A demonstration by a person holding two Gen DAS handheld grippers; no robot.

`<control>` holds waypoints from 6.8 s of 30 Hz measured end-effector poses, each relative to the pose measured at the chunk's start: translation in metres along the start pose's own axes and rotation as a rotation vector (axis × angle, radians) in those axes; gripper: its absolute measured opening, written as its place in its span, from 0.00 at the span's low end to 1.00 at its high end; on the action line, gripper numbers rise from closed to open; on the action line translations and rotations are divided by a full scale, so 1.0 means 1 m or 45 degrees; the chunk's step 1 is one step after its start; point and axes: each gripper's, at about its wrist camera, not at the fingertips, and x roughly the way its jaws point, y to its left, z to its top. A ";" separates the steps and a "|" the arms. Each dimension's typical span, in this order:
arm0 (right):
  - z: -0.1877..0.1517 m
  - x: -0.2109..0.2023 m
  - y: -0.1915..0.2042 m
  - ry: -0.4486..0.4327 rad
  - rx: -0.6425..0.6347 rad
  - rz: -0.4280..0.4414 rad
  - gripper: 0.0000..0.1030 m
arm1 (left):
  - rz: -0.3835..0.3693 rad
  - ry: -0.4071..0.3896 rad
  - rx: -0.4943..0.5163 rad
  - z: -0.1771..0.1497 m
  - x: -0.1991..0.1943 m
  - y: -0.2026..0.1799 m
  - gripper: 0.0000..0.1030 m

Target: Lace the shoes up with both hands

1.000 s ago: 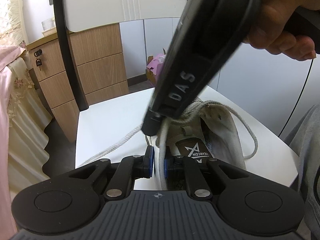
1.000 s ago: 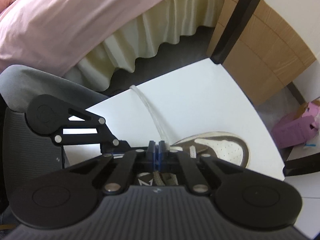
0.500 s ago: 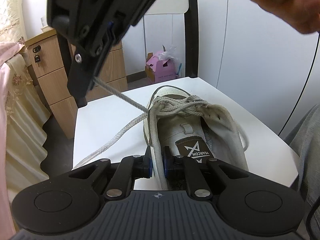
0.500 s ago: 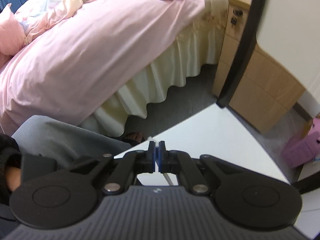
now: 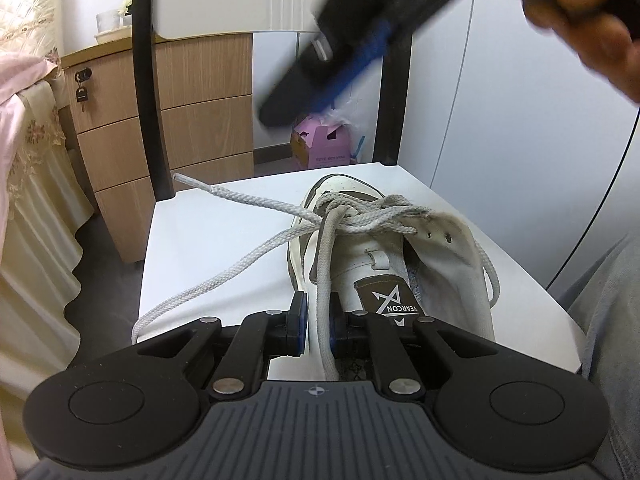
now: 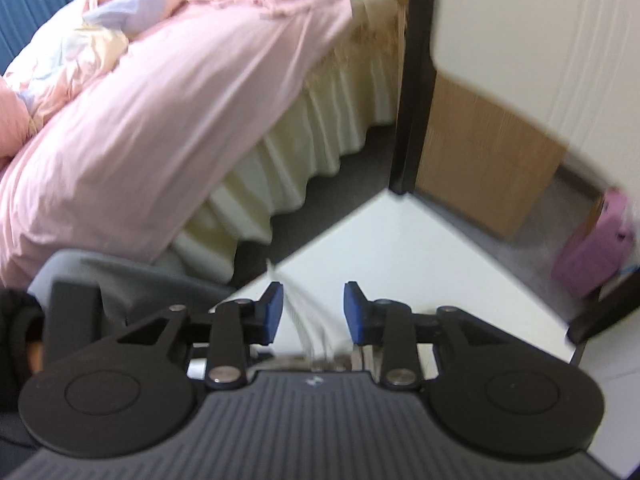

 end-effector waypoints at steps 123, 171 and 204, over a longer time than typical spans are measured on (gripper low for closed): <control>-0.191 -0.003 -0.011 -0.706 0.842 -0.150 0.51 | -0.403 -0.062 -1.348 -0.037 -0.003 0.127 0.63; -0.186 -0.033 -0.023 -0.908 0.853 -0.310 0.65 | -0.673 -0.126 -0.767 0.013 0.016 0.049 0.17; 0.017 0.123 -0.047 0.446 0.419 0.525 0.20 | -0.677 -0.062 -0.364 0.017 0.018 0.018 0.17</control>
